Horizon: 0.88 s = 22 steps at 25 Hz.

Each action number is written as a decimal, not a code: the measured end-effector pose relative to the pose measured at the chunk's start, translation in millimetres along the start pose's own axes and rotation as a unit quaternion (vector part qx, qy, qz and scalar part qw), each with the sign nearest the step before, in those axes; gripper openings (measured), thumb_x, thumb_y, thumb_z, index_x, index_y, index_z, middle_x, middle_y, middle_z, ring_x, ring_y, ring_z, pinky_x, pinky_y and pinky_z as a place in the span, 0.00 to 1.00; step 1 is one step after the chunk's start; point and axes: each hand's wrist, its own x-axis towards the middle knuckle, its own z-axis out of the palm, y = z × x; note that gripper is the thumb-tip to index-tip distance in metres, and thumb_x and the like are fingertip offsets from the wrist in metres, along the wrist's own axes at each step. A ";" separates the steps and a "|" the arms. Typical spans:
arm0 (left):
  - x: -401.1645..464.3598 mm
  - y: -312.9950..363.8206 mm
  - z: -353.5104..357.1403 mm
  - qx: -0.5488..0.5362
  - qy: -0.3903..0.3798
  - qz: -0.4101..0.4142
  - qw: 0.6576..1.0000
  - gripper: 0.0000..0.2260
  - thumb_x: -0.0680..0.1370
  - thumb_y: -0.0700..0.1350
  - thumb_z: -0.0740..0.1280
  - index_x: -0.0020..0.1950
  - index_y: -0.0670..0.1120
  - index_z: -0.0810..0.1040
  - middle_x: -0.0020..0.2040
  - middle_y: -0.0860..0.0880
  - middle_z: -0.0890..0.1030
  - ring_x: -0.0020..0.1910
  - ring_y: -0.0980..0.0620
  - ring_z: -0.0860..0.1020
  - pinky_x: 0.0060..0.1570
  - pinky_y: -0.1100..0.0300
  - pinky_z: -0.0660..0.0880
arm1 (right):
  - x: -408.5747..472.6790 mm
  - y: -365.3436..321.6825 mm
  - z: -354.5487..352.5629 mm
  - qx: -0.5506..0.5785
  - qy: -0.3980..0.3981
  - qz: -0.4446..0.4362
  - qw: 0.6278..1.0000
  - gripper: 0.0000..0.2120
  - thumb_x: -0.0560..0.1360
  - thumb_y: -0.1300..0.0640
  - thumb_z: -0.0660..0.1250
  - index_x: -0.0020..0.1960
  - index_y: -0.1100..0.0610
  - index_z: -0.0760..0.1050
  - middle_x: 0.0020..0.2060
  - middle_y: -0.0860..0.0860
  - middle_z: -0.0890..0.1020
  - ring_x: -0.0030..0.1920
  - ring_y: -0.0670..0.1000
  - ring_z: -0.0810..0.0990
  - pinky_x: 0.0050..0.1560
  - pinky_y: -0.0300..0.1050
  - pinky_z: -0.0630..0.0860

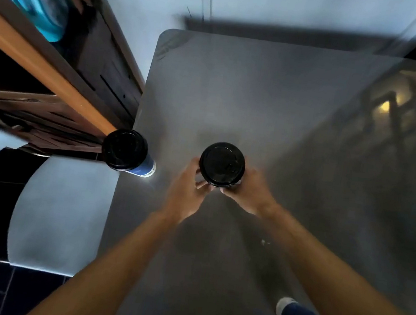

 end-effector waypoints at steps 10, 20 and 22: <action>2.2 -15.7 2.9 0.005 -0.001 0.001 1.000 0.27 0.75 0.33 0.71 0.72 0.46 0.71 0.65 0.49 0.77 0.65 0.59 0.75 0.61 0.54 0.80 | 6.3 6.2 8.4 0.027 -0.011 0.030 0.999 0.40 0.67 0.67 0.74 0.75 0.52 0.64 0.56 0.45 0.77 0.59 0.53 0.79 0.45 0.18 0.67; -100.4 -8.8 -10.6 0.144 -0.070 0.004 0.987 0.22 0.77 0.41 0.69 0.71 0.48 0.77 0.68 0.48 0.79 0.65 0.51 0.77 0.66 0.56 0.74 | -113.7 -10.1 -51.3 0.024 0.084 0.111 0.990 0.37 0.73 0.60 0.74 0.78 0.53 0.64 0.71 0.55 0.74 0.66 0.54 0.77 0.66 0.46 0.73; -132.5 -1.6 -4.9 0.115 -0.079 0.063 0.988 0.20 0.76 0.39 0.70 0.68 0.49 0.79 0.65 0.50 0.81 0.64 0.54 0.78 0.64 0.60 0.74 | -157.9 -14.4 -57.7 0.012 0.120 0.085 0.989 0.26 0.75 0.57 0.73 0.71 0.54 0.71 0.67 0.53 0.78 0.64 0.52 0.78 0.61 0.40 0.71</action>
